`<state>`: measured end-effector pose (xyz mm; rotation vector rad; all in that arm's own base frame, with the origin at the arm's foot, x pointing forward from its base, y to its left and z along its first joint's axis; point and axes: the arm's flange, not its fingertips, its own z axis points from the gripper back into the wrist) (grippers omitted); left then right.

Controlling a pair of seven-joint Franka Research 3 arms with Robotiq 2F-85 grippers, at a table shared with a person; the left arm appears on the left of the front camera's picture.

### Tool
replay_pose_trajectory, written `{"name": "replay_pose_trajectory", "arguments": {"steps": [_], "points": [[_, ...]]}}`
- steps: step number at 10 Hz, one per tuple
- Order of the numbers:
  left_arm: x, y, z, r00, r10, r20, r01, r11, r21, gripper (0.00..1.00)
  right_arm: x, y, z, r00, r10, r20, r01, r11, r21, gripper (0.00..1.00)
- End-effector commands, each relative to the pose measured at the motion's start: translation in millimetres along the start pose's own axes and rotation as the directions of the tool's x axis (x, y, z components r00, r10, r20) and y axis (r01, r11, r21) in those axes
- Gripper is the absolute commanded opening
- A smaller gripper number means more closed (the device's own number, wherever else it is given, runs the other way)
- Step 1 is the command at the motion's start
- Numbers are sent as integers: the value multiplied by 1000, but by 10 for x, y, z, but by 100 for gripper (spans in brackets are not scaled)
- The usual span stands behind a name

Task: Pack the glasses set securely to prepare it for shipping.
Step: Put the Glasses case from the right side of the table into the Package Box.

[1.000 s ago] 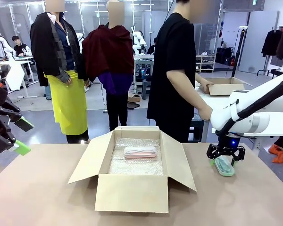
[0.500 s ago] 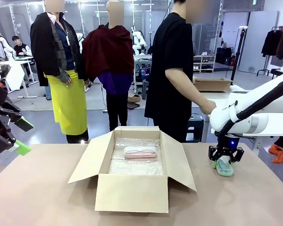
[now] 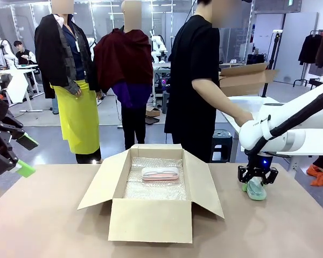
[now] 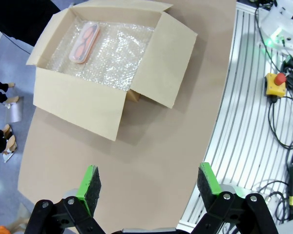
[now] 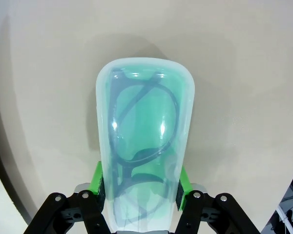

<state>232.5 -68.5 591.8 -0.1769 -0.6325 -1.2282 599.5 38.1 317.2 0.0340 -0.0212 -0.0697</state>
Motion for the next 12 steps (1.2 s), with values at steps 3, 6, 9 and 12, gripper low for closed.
{"name": "replay_pose_trajectory", "arguments": {"steps": [3, 6, 9, 12], "points": [[-6, -4, 16, 1000, -15, 7, 15, 1000, -6, 100, -213, 152, 845, 996, 64, 56, -63, 998, -27, 30], [-6, -4, 16, 1000, -15, 7, 15, 1000, -6, 100, -299, 292, 1201, 990, 123, 73, -121, 992, -27, 30], [-6, -4, 16, 1000, -15, 7, 15, 1000, -6, 100, -413, 544, 1565, 930, 367, 29, -365, 930, -49, 30], [-6, -4, 16, 1000, -15, 7, 15, 1000, -6, 100, -565, 958, 1937, 558, 829, -42, -826, 549, -126, 30]]}}
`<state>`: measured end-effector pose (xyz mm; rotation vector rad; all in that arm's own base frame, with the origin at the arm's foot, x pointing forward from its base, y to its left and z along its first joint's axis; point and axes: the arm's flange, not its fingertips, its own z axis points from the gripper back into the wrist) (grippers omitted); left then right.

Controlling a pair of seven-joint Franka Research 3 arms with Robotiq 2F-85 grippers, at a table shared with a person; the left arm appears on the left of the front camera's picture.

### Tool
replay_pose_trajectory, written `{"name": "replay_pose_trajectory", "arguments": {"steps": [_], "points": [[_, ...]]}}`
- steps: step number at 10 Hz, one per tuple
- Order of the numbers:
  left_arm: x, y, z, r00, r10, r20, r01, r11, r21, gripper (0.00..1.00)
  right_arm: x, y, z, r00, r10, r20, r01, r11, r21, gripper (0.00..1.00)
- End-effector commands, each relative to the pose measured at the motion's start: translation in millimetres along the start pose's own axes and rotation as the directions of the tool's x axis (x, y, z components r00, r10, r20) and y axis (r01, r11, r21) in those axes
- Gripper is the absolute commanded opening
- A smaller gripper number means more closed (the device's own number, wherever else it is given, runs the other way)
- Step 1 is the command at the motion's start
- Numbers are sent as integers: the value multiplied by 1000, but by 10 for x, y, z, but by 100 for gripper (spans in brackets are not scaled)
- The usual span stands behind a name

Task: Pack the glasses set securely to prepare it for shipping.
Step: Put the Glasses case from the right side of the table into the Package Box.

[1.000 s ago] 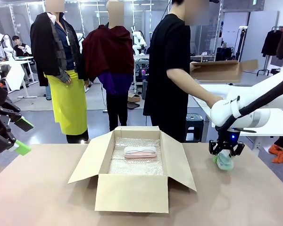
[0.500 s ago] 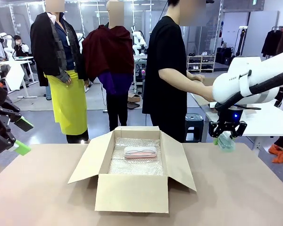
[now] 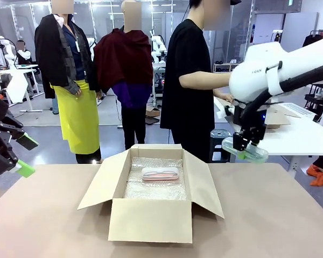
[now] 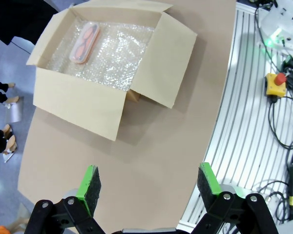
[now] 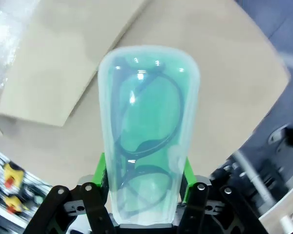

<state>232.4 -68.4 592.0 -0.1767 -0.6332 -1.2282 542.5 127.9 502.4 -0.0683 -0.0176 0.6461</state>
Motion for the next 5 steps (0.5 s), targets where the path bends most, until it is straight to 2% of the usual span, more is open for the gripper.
{"name": "replay_pose_trajectory", "arguments": {"steps": [1, 2, 3, 5], "points": [[-6, -3, 14, 1000, -15, 6, 15, 1000, -6, 100, 150, 146, 175, 953, 301, 44, -298, 953, -55, 30], [-6, -3, 14, 1000, -15, 6, 15, 1000, -6, 100, 281, 331, 215, 913, 408, 27, -407, 913, -35, 30], [-6, -3, 14, 1000, -15, 6, 15, 1000, -6, 100, 393, 657, 199, 837, 546, 19, -546, 837, -9, 30], [-6, -3, 14, 1000, -15, 6, 15, 1000, -6, 100, 746, 1149, 132, 769, 639, 11, -639, 769, -7, 30]]}}
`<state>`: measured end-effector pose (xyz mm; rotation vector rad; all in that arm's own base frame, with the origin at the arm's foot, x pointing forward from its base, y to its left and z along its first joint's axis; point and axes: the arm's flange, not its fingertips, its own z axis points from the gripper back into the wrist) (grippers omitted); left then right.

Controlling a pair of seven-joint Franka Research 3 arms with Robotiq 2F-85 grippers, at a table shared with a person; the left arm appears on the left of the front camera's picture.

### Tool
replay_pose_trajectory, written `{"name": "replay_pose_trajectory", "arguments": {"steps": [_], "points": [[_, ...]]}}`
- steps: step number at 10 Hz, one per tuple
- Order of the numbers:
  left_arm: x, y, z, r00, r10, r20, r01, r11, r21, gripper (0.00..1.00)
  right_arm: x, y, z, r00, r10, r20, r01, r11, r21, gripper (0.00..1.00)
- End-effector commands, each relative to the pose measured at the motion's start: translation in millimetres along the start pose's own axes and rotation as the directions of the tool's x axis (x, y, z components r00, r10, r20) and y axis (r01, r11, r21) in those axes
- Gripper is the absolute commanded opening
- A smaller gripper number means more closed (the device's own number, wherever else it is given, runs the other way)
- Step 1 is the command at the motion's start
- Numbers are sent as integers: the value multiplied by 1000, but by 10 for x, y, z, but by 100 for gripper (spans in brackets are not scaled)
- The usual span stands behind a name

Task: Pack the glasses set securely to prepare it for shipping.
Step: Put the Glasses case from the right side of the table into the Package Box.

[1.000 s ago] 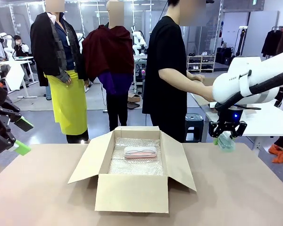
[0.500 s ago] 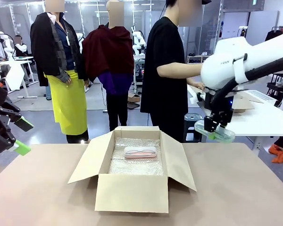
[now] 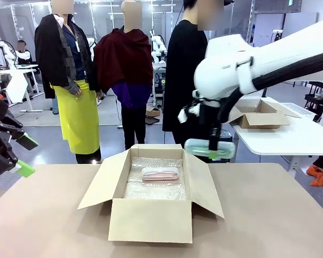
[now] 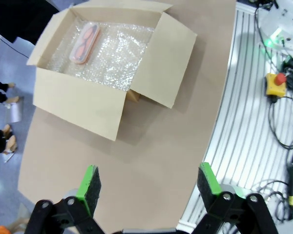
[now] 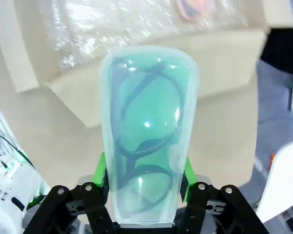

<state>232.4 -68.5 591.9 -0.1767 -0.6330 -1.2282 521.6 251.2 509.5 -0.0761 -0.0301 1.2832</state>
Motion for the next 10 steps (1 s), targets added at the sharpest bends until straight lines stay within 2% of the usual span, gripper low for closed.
{"name": "replay_pose_trajectory", "arguments": {"steps": [1, 2, 4, 7, 10], "points": [[-6, -3, 14, 1000, -15, 6, 15, 1000, -6, 100, 477, 4, -119, 996, 89, -14, -88, 996, 20, 30], [-6, -3, 14, 1000, -15, 6, 15, 1000, -6, 100, 853, 105, -226, 991, 127, -31, -128, 992, -5, 30], [-6, -3, 14, 1000, -15, 6, 15, 1000, -6, 100, 1317, 207, -368, 979, 185, -81, -187, 982, -13, 30], [-6, -3, 14, 1000, -15, 6, 15, 1000, -6, 100, 1720, 189, -749, 966, 242, -88, -239, 970, 44, 30], [-6, -3, 14, 1000, -15, 6, 15, 1000, -6, 100, 1877, 165, -1110, 977, 207, -54, -202, 976, 85, 30]]}}
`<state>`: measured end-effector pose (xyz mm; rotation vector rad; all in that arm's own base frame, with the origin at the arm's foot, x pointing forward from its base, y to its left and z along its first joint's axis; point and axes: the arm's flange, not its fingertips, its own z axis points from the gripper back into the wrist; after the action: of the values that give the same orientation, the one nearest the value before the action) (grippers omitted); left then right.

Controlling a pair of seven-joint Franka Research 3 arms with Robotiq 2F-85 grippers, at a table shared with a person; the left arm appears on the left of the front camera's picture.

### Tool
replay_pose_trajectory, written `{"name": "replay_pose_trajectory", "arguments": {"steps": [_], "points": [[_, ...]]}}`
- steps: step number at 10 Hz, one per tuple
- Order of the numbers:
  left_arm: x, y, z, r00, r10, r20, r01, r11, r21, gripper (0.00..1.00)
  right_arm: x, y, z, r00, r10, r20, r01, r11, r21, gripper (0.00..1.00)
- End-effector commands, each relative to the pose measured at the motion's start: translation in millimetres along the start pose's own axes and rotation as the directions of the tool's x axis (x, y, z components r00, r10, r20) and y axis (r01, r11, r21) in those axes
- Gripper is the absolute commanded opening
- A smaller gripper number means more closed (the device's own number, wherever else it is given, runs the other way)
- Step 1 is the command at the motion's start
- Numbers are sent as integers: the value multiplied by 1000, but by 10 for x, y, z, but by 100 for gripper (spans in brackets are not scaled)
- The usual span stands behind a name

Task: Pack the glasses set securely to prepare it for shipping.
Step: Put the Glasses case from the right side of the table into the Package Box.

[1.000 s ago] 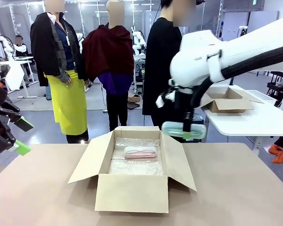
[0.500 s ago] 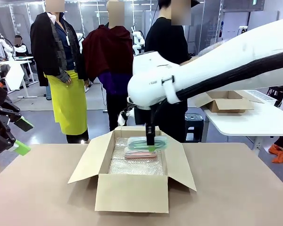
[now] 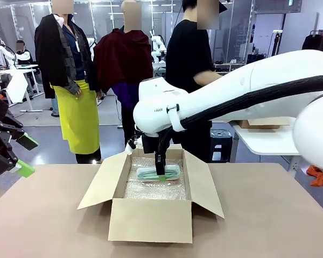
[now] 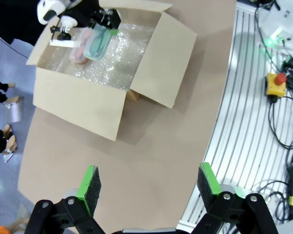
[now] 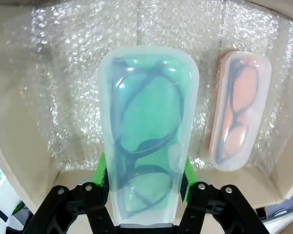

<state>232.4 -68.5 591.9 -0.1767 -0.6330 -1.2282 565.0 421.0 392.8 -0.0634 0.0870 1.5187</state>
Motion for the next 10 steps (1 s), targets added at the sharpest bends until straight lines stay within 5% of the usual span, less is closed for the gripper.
{"name": "replay_pose_trajectory", "arguments": {"steps": [1, 6, 7, 9, 10], "points": [[-6, -3, 15, 1000, -15, 6, 15, 1000, -6, 100, 136, -69, -106, 999, -40, 9, 39, 999, 35, 30], [-6, -3, 15, 1000, -15, 6, 15, 1000, -6, 100, 195, -177, -529, 998, -59, -16, 60, 994, 97, 30], [-6, -3, 15, 1000, -15, 6, 15, 1000, -6, 100, 181, -174, -524, 998, -59, -17, 61, 994, 92, 71], [-6, -3, 15, 1000, -15, 6, 15, 1000, -6, 100, 142, -155, -503, 998, -51, -43, 55, 994, 93, 97], [-6, -3, 15, 1000, -15, 6, 15, 1000, -6, 100, 115, -155, -486, 998, -49, -33, 52, 993, 108, 100]]}}
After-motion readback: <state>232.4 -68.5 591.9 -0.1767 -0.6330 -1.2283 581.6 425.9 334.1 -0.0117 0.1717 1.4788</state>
